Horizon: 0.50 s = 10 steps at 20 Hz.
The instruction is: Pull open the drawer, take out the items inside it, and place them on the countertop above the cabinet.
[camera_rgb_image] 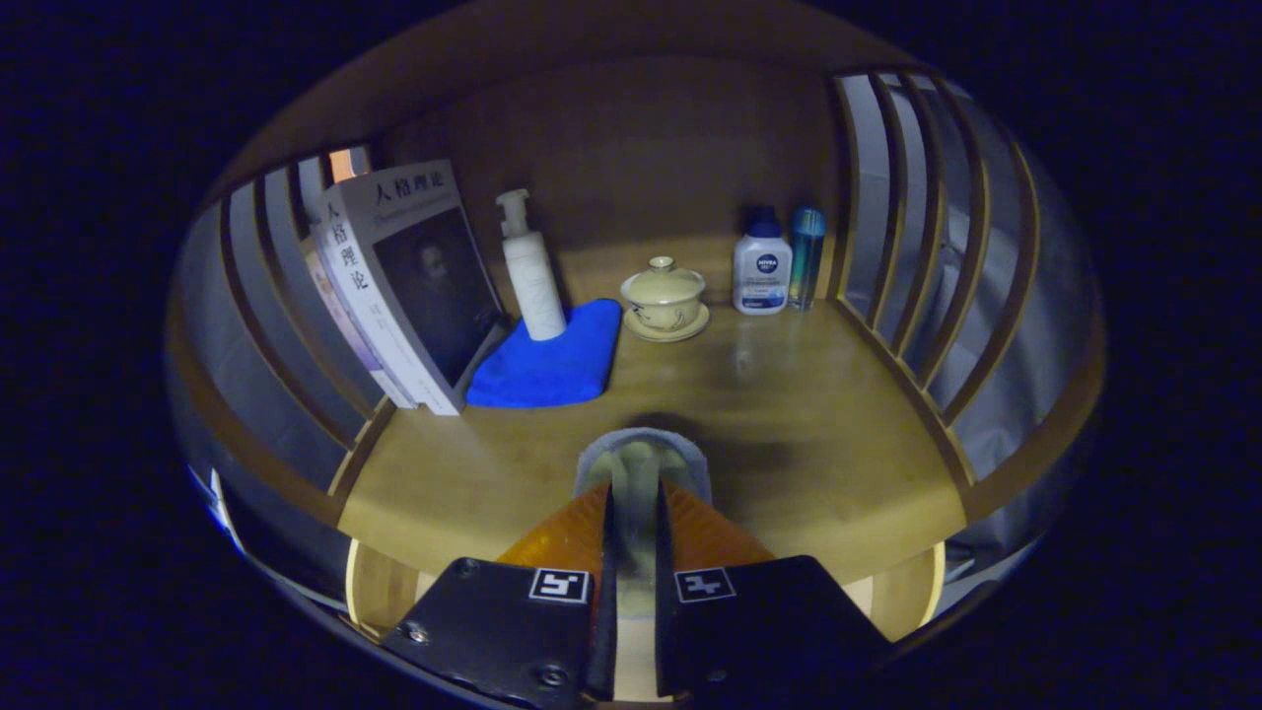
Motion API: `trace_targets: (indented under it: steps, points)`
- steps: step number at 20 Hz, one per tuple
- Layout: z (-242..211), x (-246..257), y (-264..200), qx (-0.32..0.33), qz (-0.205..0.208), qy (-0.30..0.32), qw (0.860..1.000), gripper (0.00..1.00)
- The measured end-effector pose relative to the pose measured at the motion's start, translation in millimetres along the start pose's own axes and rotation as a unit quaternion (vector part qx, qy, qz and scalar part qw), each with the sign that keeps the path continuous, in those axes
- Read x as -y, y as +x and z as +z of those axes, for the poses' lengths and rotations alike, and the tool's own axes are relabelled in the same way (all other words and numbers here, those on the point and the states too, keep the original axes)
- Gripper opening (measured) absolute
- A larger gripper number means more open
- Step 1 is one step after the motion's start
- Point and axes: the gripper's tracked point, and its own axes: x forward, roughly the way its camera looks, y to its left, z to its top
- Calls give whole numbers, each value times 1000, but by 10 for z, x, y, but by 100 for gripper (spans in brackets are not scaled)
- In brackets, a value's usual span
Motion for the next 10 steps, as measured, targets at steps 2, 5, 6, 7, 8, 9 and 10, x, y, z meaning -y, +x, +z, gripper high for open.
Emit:
trace_targets:
  steps: [2,5,6,7,8,9,10]
  points:
    - [28,-12,85,4,2,-1,1000,19]
    - [57,-61,234,8,11,12,1000,19]
    - [78,-65,272,11,12,15,1000,19]
    - [89,-68,284,14,15,13,1000,19]
    - [98,-70,286,16,17,13,1000,19]
    - [100,-70,291,18,19,15,1000,19]
    - [104,-66,289,20,21,19,999,19]
